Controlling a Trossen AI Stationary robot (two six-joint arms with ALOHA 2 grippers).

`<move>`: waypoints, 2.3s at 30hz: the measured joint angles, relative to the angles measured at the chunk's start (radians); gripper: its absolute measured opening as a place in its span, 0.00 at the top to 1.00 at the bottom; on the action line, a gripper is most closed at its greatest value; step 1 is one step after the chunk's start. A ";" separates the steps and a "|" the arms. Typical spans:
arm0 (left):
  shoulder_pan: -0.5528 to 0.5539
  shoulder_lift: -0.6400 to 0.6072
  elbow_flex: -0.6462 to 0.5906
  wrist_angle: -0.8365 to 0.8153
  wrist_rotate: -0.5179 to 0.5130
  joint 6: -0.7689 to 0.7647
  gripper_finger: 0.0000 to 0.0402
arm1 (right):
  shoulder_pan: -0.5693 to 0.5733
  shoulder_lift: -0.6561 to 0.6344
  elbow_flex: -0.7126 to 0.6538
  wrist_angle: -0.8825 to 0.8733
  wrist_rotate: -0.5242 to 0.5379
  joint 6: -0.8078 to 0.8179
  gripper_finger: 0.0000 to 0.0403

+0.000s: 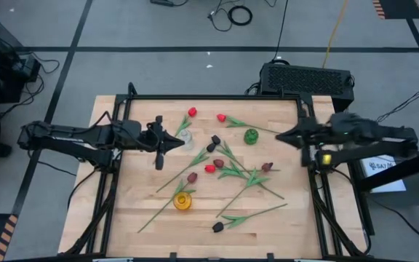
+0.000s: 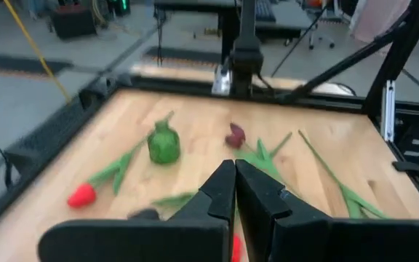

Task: Sort flowers into vase by color
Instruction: Put the top left red tulip into the green vase

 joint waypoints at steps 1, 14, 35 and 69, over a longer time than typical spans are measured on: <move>-0.006 0.001 0.000 -0.020 0.000 -0.004 0.95 | 0.003 0.013 -0.025 0.035 0.014 0.012 1.00; -0.047 0.000 0.000 -0.102 -0.071 -0.046 0.95 | 0.048 0.201 -0.226 0.195 0.033 0.079 1.00; -0.026 -0.007 0.000 -0.412 -0.190 -0.257 0.95 | 0.071 0.488 -0.244 0.480 0.033 0.119 1.00; 0.247 0.407 -0.126 -0.427 -0.204 -0.348 0.69 | 0.087 0.535 -0.244 0.518 0.015 0.022 1.00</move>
